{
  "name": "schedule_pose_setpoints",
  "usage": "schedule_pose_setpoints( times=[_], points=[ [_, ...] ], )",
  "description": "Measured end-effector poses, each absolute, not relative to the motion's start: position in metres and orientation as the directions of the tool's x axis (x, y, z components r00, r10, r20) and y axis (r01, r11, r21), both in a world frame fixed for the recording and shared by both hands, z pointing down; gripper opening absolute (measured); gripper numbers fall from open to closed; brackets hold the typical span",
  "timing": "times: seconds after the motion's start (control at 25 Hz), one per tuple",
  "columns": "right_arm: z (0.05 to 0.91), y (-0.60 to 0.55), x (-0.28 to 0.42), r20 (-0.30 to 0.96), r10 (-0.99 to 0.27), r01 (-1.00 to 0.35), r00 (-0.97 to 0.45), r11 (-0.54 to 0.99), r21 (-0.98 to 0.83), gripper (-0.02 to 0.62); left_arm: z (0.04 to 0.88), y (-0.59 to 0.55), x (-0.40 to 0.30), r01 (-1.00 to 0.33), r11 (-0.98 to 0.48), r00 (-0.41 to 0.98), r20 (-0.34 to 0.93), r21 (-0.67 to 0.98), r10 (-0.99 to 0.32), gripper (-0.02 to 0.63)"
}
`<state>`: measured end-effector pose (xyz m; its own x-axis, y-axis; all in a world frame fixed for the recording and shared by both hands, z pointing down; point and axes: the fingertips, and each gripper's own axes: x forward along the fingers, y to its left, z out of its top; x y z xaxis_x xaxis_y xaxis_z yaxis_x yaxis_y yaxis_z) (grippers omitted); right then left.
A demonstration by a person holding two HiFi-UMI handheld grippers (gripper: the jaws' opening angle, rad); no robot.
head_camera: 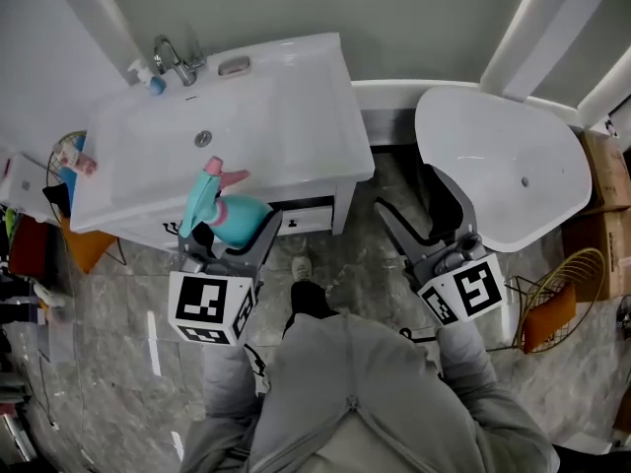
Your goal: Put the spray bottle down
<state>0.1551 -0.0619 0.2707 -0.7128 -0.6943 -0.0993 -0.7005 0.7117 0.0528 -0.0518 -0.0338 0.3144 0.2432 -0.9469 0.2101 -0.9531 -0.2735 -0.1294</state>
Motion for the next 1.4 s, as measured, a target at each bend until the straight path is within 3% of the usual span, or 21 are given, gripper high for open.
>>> schedule_pose_setpoints(
  times=[0.92,1.4],
  points=[
    [0.275,-0.307,0.046,-0.098,-0.808,-0.813,-0.581,0.580,0.043,0.336,0.336,-0.318,-0.158,-0.929,-0.359,0.337,0.193,-0.092,-0.922,0.434],
    [0.292,-0.364,0.043,-0.065,-0.863,-0.866,-0.500,0.500,0.029,0.335,0.402,-0.456,-0.167,-0.928,-0.370,0.354,0.219,-0.036,-0.909,0.434]
  ],
)
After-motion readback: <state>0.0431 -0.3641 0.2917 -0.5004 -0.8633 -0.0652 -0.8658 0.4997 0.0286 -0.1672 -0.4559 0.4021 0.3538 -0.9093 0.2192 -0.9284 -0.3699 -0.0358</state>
